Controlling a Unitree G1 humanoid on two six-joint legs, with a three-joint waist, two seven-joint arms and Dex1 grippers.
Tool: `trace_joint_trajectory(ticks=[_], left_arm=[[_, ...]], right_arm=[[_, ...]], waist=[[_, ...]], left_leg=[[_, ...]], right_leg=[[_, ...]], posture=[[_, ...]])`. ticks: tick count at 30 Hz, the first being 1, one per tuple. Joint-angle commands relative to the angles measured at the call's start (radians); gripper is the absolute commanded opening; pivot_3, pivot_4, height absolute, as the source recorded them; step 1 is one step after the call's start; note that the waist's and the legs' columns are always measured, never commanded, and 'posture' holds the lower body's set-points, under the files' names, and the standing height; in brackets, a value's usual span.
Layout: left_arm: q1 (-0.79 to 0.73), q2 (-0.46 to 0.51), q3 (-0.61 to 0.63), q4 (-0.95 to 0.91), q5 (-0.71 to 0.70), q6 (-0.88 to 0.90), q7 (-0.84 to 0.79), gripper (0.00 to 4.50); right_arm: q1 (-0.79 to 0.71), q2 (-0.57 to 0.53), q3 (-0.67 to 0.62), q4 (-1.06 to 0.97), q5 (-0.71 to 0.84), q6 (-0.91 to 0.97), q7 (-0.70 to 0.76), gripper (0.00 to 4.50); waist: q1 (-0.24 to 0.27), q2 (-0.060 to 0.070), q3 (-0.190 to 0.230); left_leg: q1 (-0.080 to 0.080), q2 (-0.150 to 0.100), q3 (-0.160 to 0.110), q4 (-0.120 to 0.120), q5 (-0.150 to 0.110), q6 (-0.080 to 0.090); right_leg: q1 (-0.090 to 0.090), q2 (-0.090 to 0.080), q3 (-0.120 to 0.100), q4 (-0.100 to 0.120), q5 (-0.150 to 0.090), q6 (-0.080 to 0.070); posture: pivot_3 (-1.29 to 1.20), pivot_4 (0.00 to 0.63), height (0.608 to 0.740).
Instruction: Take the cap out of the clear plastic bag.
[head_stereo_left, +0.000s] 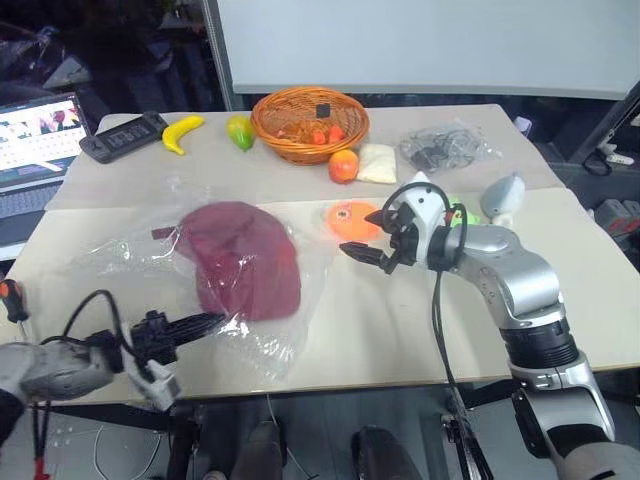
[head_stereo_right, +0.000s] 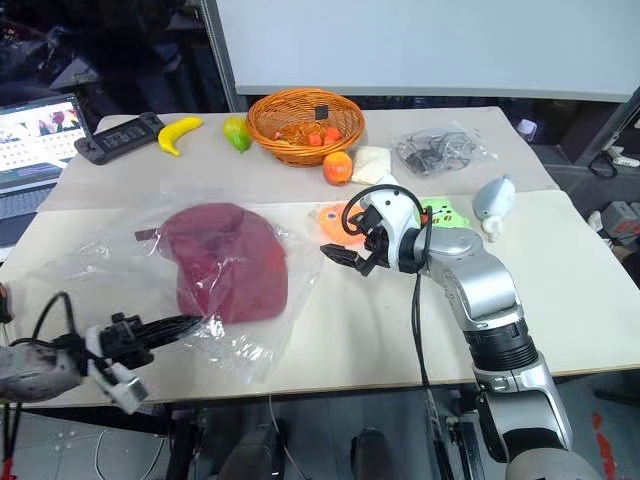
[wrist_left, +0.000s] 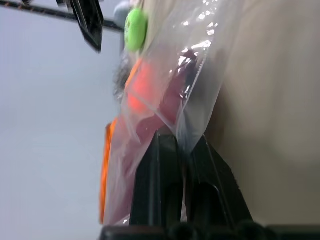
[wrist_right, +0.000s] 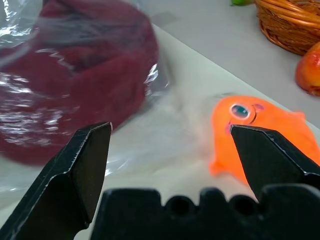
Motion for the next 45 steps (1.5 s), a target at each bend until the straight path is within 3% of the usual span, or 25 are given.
trace_joint_trajectory(ticks=[1, 6, 14, 18, 19, 20, 28, 30, 33, 35, 38, 42, 45], left_arm=[[-0.163, 0.005, -0.029, 0.269, 0.123, 0.151, 0.020, 0.02], [-0.369, -0.061, -0.082, 0.549, 0.137, 0.390, -0.053, 0.02], [-0.482, -0.170, -0.150, 0.635, 0.121, 0.547, -0.175, 0.02], [-0.477, -0.181, -0.145, 0.635, 0.086, 0.542, -0.193, 0.02], [-0.475, -0.179, -0.146, 0.634, 0.079, 0.542, -0.196, 0.68], [-0.473, -0.177, -0.146, 0.633, 0.073, 0.544, -0.201, 0.89], [-0.413, -0.120, -0.106, 0.597, -0.022, 0.480, -0.244, 3.72], [-0.372, -0.098, -0.072, 0.553, -0.085, 0.435, -0.278, 4.46], [-0.247, -0.062, 0.025, 0.437, -0.299, 0.353, -0.424, 4.46], [-0.087, -0.015, 0.123, 0.240, -0.508, 0.378, -0.521, 4.46], [0.200, 0.038, 0.315, -0.098, -0.769, 0.551, -0.632, 4.46], [0.444, 0.039, 0.535, -0.355, -0.866, 0.719, -0.718, 4.46], [0.596, -0.003, 0.749, -0.651, -1.066, 0.951, -0.842, 4.46]], right_arm=[[-0.013, 0.006, -0.009, -0.027, -0.001, -0.028, -0.003, 4.50], [-0.014, 0.016, -0.006, -0.029, -0.001, -0.027, -0.003, 4.50], [-0.035, 0.019, -0.004, -0.008, -0.004, -0.034, 0.009, 4.50], [-0.043, 0.021, -0.002, 0.001, -0.006, -0.037, 0.009, 4.50], [-0.043, 0.021, -0.002, 0.002, -0.006, -0.037, 0.009, 4.50], [-0.043, 0.021, -0.002, 0.003, -0.006, -0.038, 0.009, 4.50], [-0.049, 0.031, 0.005, 0.017, -0.009, -0.047, 0.012, 4.50], [-0.052, 0.033, 0.007, 0.020, -0.010, -0.051, 0.015, 4.50], [-0.056, 0.034, 0.008, 0.025, -0.007, -0.057, 0.023, 4.50], [-0.061, 0.033, 0.010, 0.032, -0.008, -0.062, 0.033, 4.50], [-0.067, 0.038, 0.016, 0.046, -0.003, -0.067, 0.051, 4.50], [-0.074, 0.044, 0.029, 0.065, -0.008, -0.078, 0.069, 4.50], [-0.088, 0.050, 0.045, 0.092, -0.011, -0.090, 0.092, 4.50]], waist=[[0.005, 0.000, 0.000], [0.004, -0.004, 0.001], [0.003, -0.004, 0.001], [0.003, -0.005, 0.001], [0.003, -0.005, 0.001], [0.003, -0.005, 0.001], [-0.004, -0.005, 0.001], [-0.007, -0.005, 0.001], [-0.010, -0.005, 0.001], [-0.013, -0.005, 0.001], [-0.023, -0.006, 0.001], [-0.021, -0.007, 0.001], [-0.026, -0.008, 0.001]], left_leg=[[0.000, 0.000, 0.000, 0.000, 0.000, 0.000], [0.000, 0.000, 0.001, 0.002, 0.001, 0.000], [-0.003, 0.000, 0.002, 0.001, 0.001, 0.000], [-0.002, 0.000, 0.002, 0.003, 0.001, -0.001], [-0.002, 0.000, 0.002, 0.003, 0.001, -0.001], [-0.002, 0.000, 0.002, 0.003, 0.001, -0.001], [-0.003, 0.000, 0.002, 0.003, 0.001, -0.001], [-0.003, 0.000, 0.002, 0.003, 0.001, -0.001], [-0.003, 0.000, 0.002, 0.003, 0.001, -0.001], [-0.003, 0.001, 0.003, 0.002, 0.001, -0.001], [-0.003, 0.002, 0.002, 0.002, 0.001, -0.001], [-0.001, 0.003, 0.003, 0.002, 0.001, -0.001], [0.001, 0.005, 0.004, 0.002, 0.001, -0.001]], right_leg=[[0.000, 0.000, 0.000, 0.000, -0.001, 0.002], [0.000, 0.001, -0.001, 0.002, -0.005, 0.008], [-0.003, 0.000, -0.001, 0.004, -0.001, 0.002], [-0.002, 0.000, -0.001, 0.005, -0.002, 0.004], [-0.002, 0.000, -0.001, 0.005, -0.002, 0.004], [-0.002, 0.000, -0.001, 0.005, -0.001, 0.003], [-0.003, 0.000, -0.001, 0.005, 0.000, 0.002], [-0.003, 0.000, 0.000, 0.005, 0.000, 0.001], [-0.003, 0.000, 0.000, 0.005, 0.000, 0.001], [-0.003, -0.001, 0.000, 0.005, 0.000, 0.000], [-0.003, -0.001, 0.001, 0.005, 0.001, -0.001], [-0.001, -0.001, -0.001, 0.005, 0.001, -0.002], [0.001, 0.000, -0.001, 0.004, 0.001, -0.002]], posture=[[0.00, 0.150, 0.740], [0.00, 0.150, 0.740], [0.00, 0.150, 0.740], [0.00, 0.150, 0.740], [0.00, 0.150, 0.740], [0.00, 0.150, 0.740], [0.00, 0.150, 0.740], [0.00, 0.150, 0.740], [0.00, 0.150, 0.740], [0.00, 0.150, 0.740], [0.00, 0.150, 0.740], [0.00, 0.150, 0.740], [0.00, 0.150, 0.740]])
